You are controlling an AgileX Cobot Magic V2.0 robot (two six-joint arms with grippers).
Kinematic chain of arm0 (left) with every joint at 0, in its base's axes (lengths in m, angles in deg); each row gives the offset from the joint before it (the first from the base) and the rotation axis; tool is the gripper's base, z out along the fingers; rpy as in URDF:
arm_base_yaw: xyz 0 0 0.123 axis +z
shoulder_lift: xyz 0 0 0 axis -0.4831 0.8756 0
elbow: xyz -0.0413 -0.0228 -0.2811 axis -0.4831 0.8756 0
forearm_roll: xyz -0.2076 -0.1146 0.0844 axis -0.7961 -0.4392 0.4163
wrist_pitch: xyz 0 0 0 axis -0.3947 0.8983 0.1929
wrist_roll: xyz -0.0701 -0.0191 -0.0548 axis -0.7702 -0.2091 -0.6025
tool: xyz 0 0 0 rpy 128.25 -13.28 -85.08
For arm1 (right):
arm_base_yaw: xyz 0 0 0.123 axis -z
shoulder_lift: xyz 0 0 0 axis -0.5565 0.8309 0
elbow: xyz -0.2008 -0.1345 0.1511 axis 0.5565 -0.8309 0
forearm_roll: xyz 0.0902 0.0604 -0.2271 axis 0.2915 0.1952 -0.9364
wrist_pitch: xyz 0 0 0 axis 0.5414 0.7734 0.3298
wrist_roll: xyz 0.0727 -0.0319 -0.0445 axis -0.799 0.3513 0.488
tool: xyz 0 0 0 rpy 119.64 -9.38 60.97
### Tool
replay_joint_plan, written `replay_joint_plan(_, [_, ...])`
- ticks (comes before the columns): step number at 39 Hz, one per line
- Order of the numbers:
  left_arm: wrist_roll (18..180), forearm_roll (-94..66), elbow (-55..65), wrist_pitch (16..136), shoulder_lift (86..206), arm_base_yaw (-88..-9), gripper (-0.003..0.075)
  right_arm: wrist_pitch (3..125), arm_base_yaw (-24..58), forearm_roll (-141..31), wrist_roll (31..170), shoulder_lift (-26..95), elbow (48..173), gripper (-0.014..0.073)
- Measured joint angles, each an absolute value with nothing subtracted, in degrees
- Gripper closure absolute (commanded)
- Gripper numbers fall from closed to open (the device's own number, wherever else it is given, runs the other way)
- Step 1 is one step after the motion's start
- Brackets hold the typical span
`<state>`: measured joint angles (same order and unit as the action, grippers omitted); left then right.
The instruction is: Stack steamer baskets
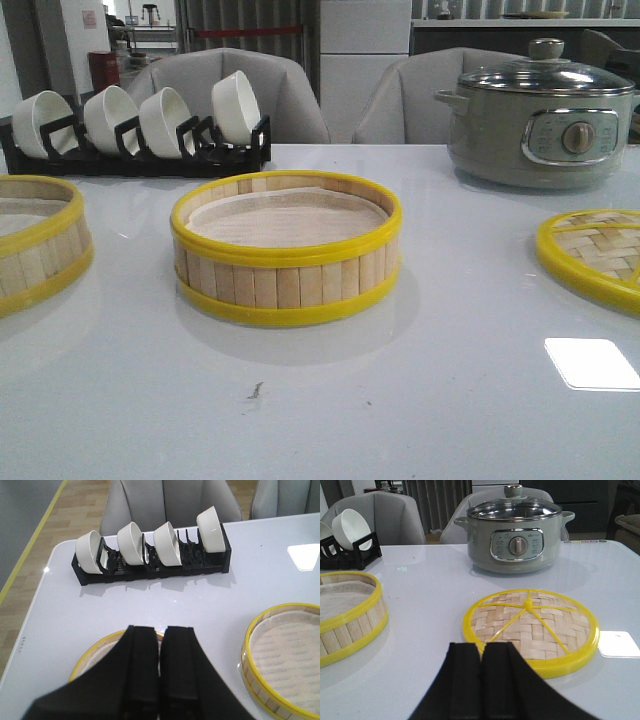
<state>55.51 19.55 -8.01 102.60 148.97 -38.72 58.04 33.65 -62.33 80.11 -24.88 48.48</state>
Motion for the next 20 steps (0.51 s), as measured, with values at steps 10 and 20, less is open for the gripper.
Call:
replay_joint_plan(10, [55.5, 20.7, -8.0, 102.6, 149.8, -38.7, 0.0634, 58.0, 33.6, -62.3, 80.1, -24.9, 48.5, 0.0538])
replay_joint_plan(20, [55.5, 20.8, -8.0, 101.0, 149.8, -38.7, 0.0634, 58.0, 33.6, -62.3, 80.1, -24.9, 48.5, 0.0538])
